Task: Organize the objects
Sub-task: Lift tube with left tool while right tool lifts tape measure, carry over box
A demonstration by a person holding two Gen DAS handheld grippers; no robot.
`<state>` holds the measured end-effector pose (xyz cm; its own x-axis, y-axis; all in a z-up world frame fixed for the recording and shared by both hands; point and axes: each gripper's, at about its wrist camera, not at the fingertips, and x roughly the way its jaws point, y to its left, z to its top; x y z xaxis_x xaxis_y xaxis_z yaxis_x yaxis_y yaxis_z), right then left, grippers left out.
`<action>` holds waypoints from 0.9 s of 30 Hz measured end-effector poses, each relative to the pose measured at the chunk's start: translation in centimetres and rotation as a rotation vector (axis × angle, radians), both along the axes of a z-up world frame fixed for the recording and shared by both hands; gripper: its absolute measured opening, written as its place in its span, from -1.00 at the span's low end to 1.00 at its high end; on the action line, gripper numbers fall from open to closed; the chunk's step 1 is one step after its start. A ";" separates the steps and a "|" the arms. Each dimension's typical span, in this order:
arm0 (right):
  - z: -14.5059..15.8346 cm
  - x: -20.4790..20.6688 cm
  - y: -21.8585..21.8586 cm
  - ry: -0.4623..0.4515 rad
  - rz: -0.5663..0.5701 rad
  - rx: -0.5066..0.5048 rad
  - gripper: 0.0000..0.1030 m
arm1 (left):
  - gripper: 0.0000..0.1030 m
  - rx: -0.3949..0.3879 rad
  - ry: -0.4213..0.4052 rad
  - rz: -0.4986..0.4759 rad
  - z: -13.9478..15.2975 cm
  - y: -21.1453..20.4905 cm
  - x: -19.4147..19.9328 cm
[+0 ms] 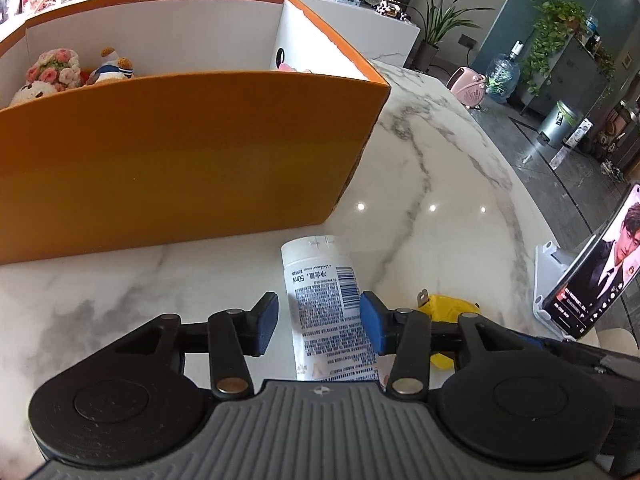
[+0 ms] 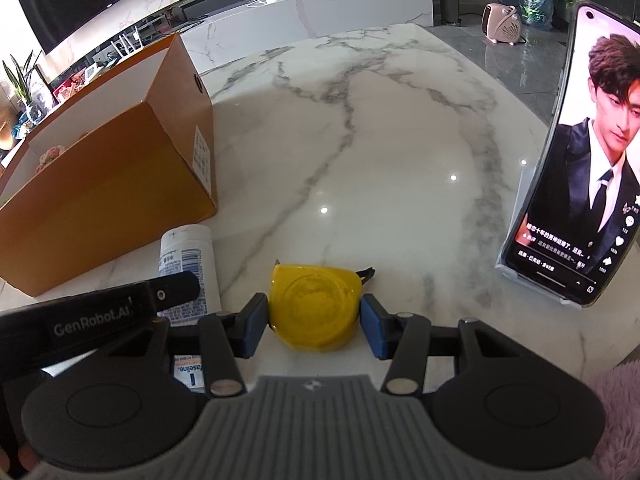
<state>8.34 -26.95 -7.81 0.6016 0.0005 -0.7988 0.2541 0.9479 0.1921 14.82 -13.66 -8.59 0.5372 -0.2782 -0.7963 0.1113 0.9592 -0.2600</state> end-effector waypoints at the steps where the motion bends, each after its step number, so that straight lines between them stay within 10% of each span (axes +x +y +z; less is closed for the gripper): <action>1: 0.0 0.0 0.1 0.000 0.002 -0.008 0.02 | 0.19 -0.009 0.008 0.004 -0.1 -0.1 0.3; 27: 0.6 0.1 1.3 -0.027 0.077 -0.050 0.02 | -0.03 0.006 0.013 -0.051 1.8 1.4 -0.2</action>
